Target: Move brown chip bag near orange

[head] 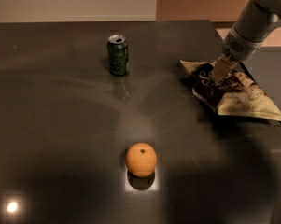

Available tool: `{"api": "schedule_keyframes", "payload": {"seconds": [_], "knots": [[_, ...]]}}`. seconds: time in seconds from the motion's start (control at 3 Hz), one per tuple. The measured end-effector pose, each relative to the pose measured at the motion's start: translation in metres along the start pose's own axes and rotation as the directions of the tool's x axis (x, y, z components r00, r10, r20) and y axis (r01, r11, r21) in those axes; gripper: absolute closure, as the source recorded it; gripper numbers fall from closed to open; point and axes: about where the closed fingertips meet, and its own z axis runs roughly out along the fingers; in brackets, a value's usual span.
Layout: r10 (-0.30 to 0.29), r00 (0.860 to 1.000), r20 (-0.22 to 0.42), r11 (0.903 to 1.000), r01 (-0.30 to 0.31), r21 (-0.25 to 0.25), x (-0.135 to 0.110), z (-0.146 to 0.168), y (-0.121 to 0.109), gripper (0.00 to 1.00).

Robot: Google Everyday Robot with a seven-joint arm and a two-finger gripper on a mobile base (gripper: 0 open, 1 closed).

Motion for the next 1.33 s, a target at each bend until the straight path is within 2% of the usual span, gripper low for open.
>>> {"api": "schedule_keyframes", "payload": {"seconds": [0.33, 1.33], "knots": [[-0.015, 1.000, -0.001, 0.9999, 0.015, -0.007, 0.001, -0.009, 0.016, 1.00], [-0.068, 0.998, 0.015, 0.9974, 0.068, -0.023, 0.003, -0.063, 0.101, 1.00]]}}
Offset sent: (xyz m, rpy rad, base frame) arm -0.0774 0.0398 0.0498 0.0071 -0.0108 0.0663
